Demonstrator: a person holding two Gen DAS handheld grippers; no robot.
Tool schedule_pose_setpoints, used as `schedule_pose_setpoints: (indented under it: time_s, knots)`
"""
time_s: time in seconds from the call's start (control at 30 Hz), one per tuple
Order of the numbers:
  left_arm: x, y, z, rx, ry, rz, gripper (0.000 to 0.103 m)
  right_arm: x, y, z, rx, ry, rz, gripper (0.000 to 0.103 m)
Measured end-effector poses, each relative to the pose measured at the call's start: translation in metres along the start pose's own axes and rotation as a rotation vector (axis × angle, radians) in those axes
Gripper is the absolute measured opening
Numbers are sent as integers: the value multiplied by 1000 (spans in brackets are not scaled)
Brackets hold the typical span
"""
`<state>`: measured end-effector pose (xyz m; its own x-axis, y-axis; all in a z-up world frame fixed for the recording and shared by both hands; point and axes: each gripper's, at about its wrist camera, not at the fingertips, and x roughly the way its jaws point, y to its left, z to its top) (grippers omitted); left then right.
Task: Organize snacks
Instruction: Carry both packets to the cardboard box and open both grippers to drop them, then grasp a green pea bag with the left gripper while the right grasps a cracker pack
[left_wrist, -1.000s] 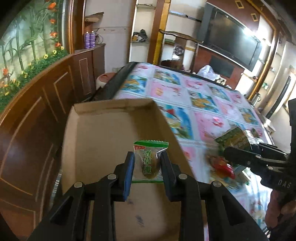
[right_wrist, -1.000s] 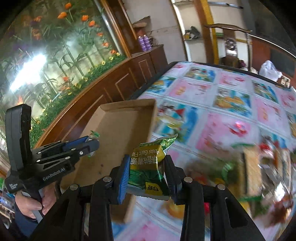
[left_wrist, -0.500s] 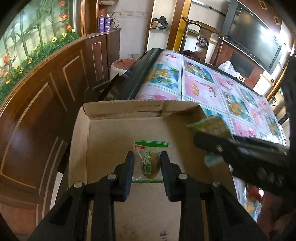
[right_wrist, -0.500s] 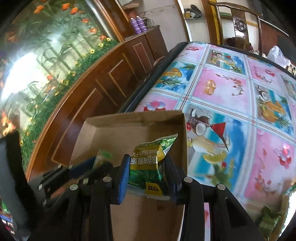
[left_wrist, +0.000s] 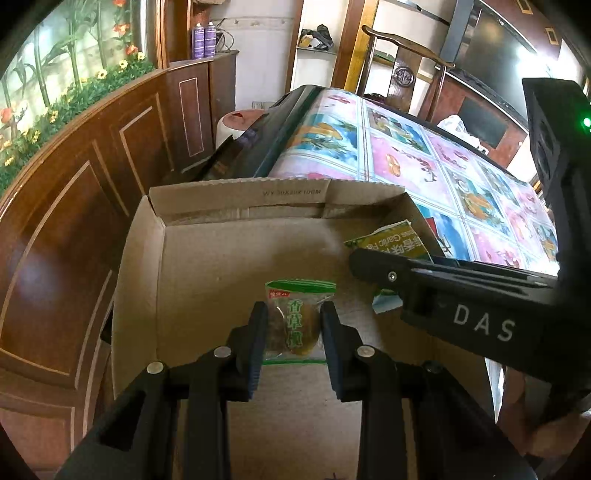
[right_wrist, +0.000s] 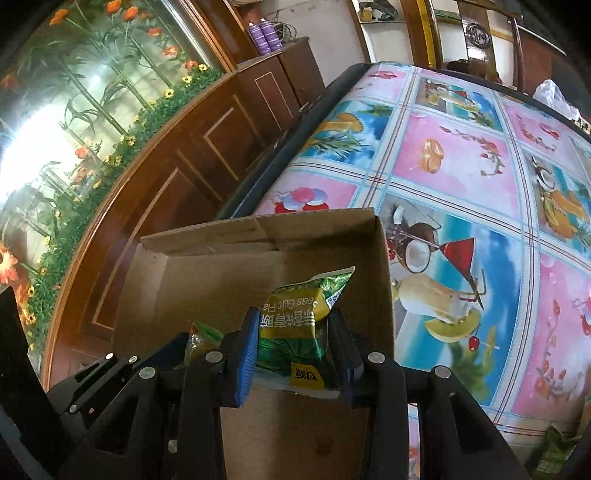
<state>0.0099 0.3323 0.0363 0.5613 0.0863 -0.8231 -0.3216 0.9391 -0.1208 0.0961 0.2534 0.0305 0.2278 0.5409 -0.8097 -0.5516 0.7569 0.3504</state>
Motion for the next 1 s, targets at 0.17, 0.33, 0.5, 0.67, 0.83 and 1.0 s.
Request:
schedule_pose_setpoints:
  time_s: [0.17, 0.33, 0.5, 0.67, 0.83, 1.0]
  knots:
    - [0, 1, 1, -3, -2, -3, 33, 1, -1, 0, 4, 2, 7, 41]
    - [-7, 1, 2, -8, -29, 8, 52, -9, -1, 0, 16, -15, 39, 42]
    - [-17, 2, 2, -20, -44, 8, 54, -32, -2, -2, 20, -62, 72, 43]
    - [-29, -3, 0, -20, -59, 1, 55, -58, -8, -12, 34, -98, 118, 43]
    - [-43, -13, -7, -9, -72, -12, 56, -87, -29, -31, 72, -138, 169, 44]
    - [-58, -37, -14, 29, -88, -32, 57, -118, -61, -53, 114, -175, 201, 45]
